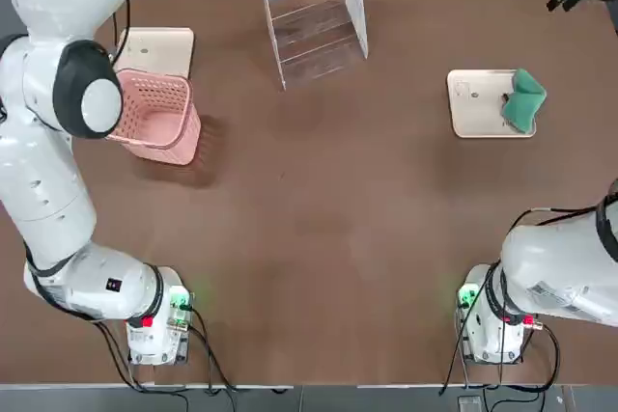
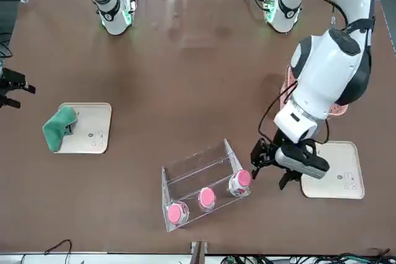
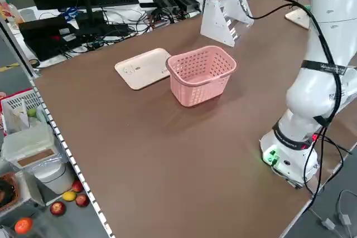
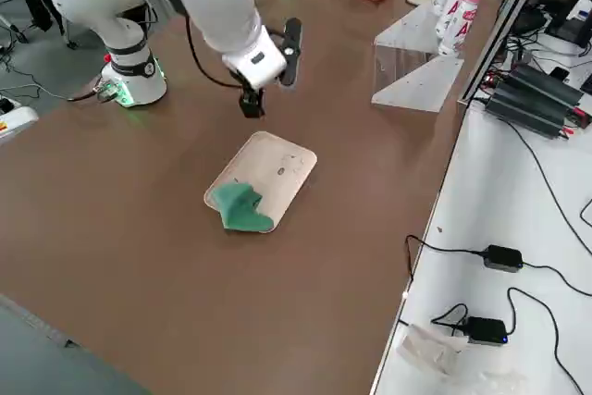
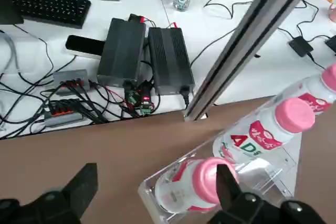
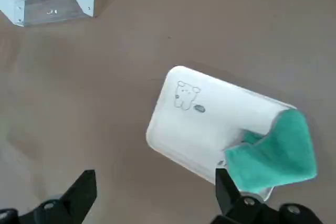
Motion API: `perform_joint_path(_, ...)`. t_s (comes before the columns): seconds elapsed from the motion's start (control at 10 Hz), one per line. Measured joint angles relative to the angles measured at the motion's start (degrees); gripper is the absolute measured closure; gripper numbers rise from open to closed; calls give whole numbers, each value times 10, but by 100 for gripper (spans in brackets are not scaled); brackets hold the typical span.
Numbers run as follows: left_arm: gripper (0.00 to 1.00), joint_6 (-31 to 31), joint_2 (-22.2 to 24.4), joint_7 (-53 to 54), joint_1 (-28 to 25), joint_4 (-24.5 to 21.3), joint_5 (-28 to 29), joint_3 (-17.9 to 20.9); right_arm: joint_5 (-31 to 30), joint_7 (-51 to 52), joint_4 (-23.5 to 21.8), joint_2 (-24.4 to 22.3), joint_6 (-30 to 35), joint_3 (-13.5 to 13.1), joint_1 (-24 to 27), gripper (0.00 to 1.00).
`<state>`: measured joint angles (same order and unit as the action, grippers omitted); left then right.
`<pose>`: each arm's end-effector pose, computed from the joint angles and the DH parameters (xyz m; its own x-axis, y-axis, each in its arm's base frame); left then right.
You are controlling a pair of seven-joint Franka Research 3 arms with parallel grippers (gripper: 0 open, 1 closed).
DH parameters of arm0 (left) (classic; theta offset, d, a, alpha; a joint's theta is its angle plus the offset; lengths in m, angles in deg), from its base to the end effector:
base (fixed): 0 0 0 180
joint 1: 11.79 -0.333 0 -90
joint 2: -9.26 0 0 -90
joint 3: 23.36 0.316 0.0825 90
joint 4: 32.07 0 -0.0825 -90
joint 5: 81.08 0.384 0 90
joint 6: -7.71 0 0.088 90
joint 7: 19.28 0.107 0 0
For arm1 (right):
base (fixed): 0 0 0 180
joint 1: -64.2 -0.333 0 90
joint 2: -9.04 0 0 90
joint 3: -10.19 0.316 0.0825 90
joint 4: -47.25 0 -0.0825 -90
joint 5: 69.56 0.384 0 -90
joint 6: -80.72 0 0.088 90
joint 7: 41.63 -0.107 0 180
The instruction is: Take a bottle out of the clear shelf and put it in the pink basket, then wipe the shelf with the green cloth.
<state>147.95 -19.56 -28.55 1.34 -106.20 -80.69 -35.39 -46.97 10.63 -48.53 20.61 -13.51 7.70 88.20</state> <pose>0.6953 -0.2826 0.5386 0.8009 -0.1157 0.5876 -0.2762 -0.9419 0.1910 0.5540 -0.2311 0.4732 0.9318 0.3341 0.1416 0.3625 -0.8404 -0.4029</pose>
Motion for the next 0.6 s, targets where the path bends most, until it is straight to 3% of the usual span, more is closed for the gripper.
perform_joint_path(0.5, 11, 70, -56, -1, 39, 1, 0, 4, 65, 137, 17, 148, -89, 1, 84, 0)
perform_joint_path(0.6, 19, 73, -58, 0, 38, 3, 0, 5, 78, 149, 24, 171, -97, 1, 94, 0)
